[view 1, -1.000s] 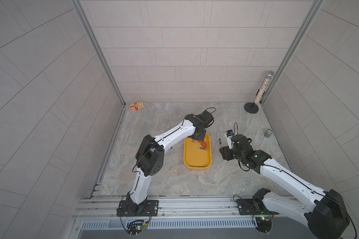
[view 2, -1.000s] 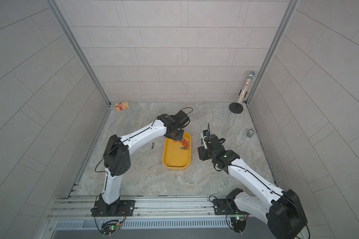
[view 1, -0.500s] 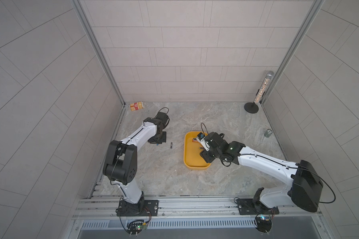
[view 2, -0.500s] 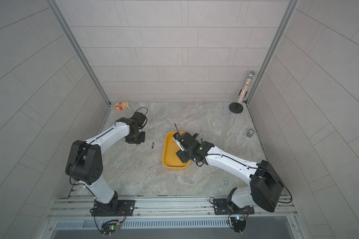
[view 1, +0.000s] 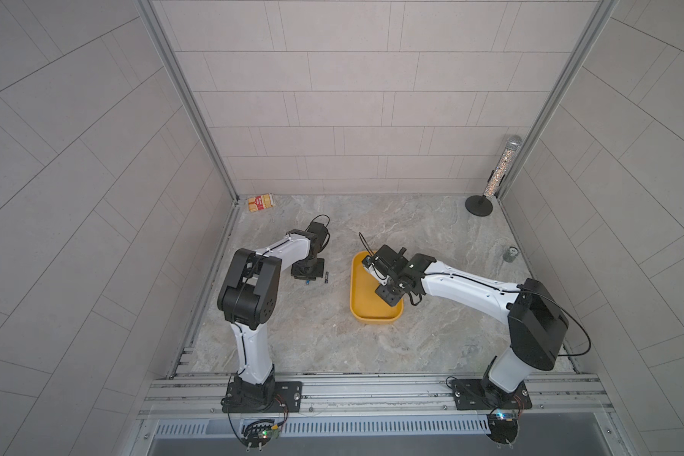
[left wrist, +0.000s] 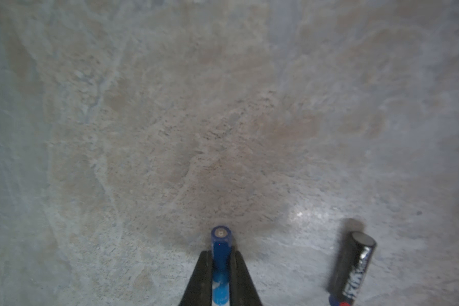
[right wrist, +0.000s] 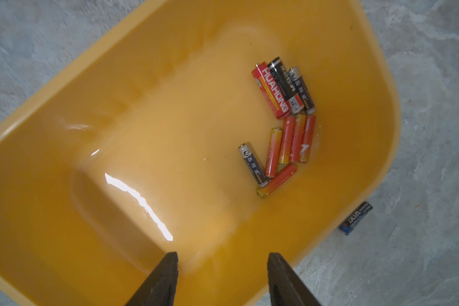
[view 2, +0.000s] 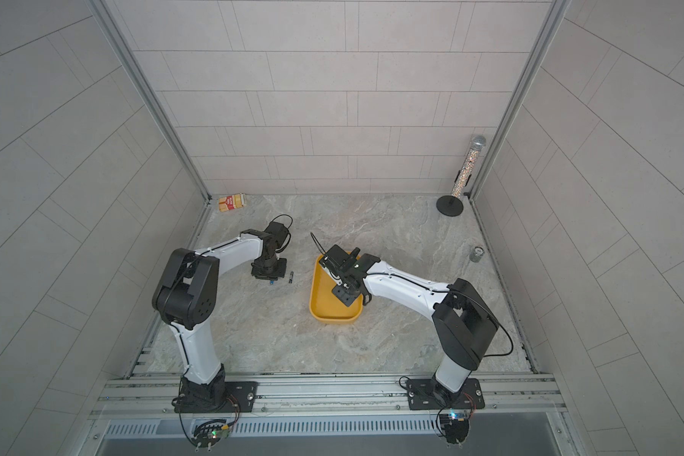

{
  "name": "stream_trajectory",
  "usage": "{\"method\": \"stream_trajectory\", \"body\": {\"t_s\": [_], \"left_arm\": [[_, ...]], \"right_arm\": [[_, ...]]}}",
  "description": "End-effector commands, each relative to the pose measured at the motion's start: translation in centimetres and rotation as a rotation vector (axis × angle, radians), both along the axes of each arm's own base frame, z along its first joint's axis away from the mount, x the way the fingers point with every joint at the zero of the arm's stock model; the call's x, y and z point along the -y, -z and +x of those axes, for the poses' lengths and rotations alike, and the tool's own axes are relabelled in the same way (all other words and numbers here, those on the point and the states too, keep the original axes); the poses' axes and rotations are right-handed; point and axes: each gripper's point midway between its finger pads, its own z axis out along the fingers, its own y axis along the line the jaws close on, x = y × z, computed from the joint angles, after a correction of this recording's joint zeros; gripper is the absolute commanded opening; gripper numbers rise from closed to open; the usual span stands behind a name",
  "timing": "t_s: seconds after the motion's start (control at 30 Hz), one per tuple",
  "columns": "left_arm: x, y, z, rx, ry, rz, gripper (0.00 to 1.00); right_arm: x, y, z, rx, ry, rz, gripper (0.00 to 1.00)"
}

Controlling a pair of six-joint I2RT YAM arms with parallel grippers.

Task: Take the batteries out of the storage box
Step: Place the battery at the center of the board.

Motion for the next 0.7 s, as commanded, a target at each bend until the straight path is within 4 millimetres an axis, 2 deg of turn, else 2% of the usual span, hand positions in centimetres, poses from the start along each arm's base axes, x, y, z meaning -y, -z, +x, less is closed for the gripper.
{"method": "stream_trajectory", "body": {"t_s": [0.0, 0.23, 0.37, 0.67], "left_arm": [[0.3, 0.2, 0.8, 0.015, 0.005, 0.015, 0.09], [0.5, 0.8, 1.1, 0.010, -0.001, 0.025, 0.12], [0.3, 0.9, 1.1, 0.013, -0.007, 0.035, 0.23], [0.6, -1.0, 1.6, 0.055, -0.013, 0.014, 0.32]], "right_arm": [[0.6, -0.1, 0.3, 0.001, 0.011, -0.032, 0.58], [1.4, 1.3, 0.7, -0.041, 0.016, -0.048, 0.57], [1.2, 1.9, 1.4, -0.049, 0.012, -0.069, 0.57], [0.3, 2.7, 3.4, -0.047, -0.004, -0.096, 0.54]]}}
